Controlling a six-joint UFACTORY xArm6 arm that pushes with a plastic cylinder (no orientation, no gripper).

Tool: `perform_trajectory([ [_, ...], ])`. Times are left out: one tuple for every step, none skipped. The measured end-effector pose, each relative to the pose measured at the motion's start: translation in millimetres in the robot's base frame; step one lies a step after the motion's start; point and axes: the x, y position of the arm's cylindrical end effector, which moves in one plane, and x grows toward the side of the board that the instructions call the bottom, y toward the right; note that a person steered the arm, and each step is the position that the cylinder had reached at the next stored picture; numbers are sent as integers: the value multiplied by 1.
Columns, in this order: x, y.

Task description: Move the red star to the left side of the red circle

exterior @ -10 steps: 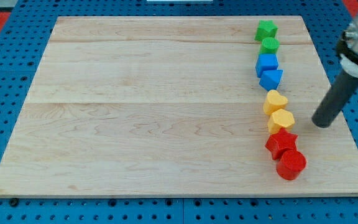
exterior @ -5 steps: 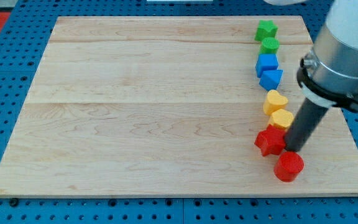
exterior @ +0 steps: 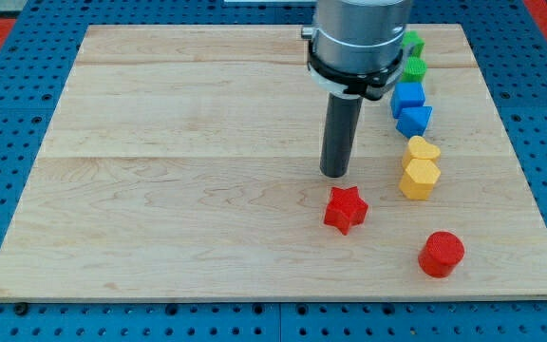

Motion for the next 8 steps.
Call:
perform_trajectory([
  [15, 2],
  [38, 1],
  [50, 1],
  [51, 1],
  [55, 2],
  [67, 12],
  [72, 30],
  [83, 31],
])
